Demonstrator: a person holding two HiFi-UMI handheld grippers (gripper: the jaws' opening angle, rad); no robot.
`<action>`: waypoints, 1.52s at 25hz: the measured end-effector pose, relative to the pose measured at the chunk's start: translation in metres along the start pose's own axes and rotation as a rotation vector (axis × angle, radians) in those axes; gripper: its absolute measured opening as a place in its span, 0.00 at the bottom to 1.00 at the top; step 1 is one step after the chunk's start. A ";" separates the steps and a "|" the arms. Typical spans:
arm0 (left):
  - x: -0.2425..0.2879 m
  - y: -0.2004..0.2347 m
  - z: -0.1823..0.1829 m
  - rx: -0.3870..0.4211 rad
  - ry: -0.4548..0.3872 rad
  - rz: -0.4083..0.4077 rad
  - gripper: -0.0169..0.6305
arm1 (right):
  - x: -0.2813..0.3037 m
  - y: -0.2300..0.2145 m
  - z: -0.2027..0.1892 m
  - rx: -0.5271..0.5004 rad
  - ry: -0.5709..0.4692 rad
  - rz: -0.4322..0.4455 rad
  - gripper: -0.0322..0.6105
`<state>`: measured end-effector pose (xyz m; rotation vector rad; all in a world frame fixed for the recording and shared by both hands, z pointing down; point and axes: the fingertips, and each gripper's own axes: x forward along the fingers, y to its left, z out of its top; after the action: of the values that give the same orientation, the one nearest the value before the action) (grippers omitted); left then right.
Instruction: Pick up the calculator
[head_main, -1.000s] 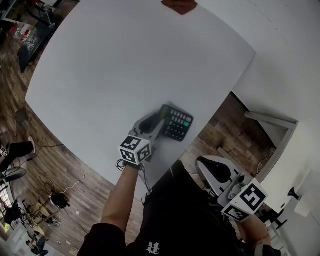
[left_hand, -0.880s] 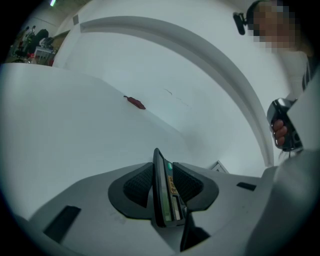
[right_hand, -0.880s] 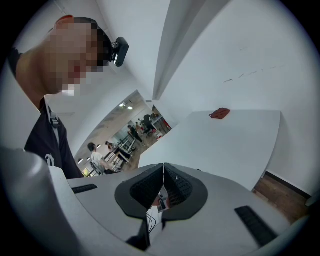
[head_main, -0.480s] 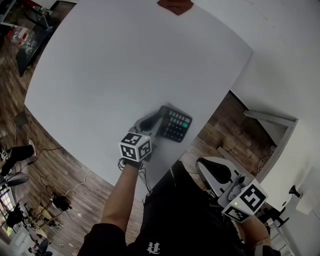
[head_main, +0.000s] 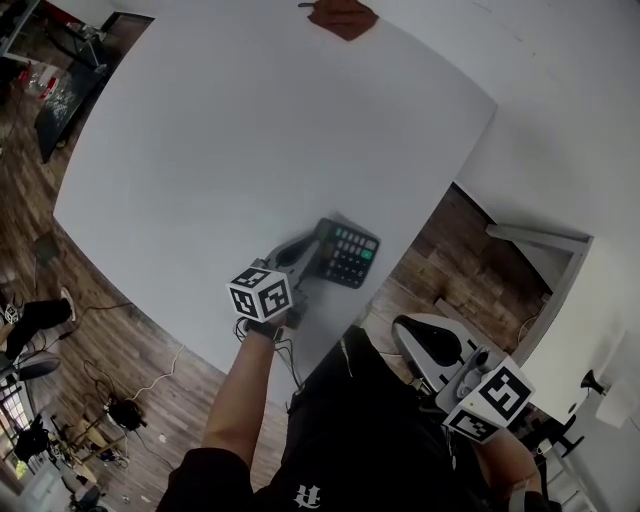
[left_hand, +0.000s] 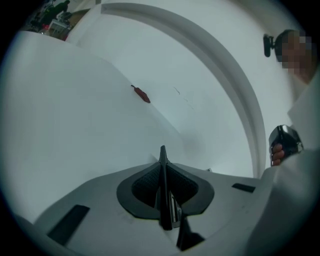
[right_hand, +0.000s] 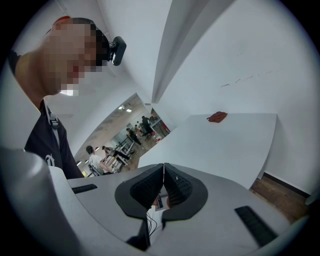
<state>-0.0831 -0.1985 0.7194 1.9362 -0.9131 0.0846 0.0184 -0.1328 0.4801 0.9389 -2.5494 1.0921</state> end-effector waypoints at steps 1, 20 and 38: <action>-0.001 -0.003 -0.001 0.004 -0.001 0.002 0.09 | -0.002 0.000 0.000 0.003 -0.001 0.001 0.07; -0.080 -0.121 0.043 0.018 -0.119 -0.015 0.09 | -0.043 0.036 0.032 -0.080 -0.127 0.055 0.07; -0.128 -0.230 0.069 0.032 -0.226 -0.128 0.09 | -0.096 0.079 0.064 -0.210 -0.257 0.098 0.07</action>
<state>-0.0513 -0.1209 0.4606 2.0578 -0.9354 -0.1993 0.0457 -0.0916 0.3492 0.9624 -2.8749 0.7467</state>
